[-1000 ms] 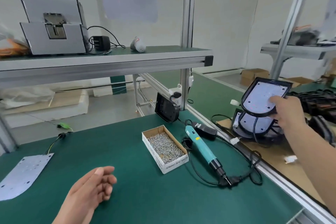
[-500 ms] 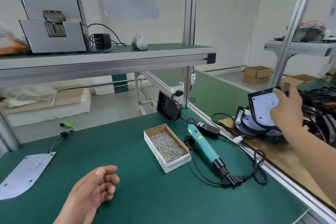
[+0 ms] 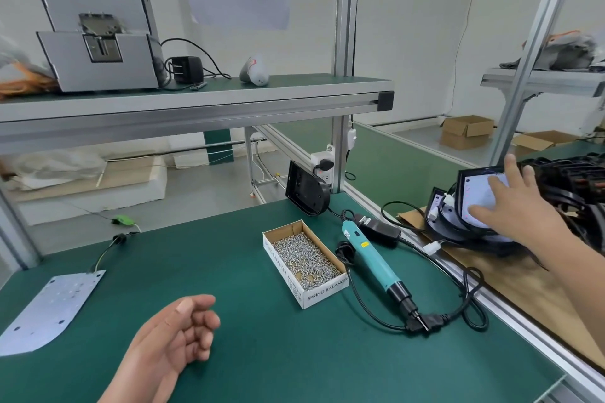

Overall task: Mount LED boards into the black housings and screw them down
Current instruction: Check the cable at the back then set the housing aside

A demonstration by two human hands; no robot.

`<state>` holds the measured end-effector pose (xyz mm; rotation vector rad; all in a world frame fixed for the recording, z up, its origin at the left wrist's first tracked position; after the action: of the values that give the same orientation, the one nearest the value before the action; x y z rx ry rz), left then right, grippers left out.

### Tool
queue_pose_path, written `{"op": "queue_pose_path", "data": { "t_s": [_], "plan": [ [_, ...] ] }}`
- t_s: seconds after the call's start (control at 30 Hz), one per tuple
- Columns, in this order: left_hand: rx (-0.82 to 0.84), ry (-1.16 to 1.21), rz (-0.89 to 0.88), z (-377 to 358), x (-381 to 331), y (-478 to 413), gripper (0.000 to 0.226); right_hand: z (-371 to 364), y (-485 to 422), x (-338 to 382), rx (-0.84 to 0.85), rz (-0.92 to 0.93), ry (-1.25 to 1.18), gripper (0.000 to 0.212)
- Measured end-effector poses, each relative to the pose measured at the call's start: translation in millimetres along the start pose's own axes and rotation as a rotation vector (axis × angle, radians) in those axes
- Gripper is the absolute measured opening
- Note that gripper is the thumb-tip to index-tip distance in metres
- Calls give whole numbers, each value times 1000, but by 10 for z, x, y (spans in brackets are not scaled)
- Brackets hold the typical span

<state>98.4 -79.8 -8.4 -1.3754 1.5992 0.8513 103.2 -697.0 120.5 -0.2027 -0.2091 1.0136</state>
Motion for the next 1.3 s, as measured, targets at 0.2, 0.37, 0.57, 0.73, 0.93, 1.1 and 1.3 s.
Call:
{"op": "queue_pose_path", "data": {
  "t_s": [0.2,0.37,0.57,0.73,0.93,1.1,1.3],
  "plan": [
    [8,8,14,49,21,-37,41,-52,38,-40,34,17,19,110],
    [13,1,21,80,35,-56,41,-29,17,-49,149,29,-1,145],
    [17,-4,14,52,22,-37,38,-49,46,13,12,61,128,96],
    [22,-16,2,28,-1,-15,38,-41,216,58,-203,79,259,70],
    [33,-18,-1,9,-11,-5,38,-166,296,115,-452,211,148,86],
    [54,-29,-4,4,-15,12,38,-262,274,184,-428,274,138,116],
    [19,-6,10,-6,-6,16,41,-267,276,288,-476,253,136,80]
  ]
}}
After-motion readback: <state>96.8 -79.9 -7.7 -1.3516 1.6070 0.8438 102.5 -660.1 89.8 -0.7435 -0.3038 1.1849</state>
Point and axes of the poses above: each hand's wrist, its own y-axis away from the middle knuckle, its own z-axis out of the back of the hand, x = y × z, the point moved 3 cm from there along -y, towards the middle knuckle, and after that the axes turned 4 degrees about y, right-handed, at the moved point
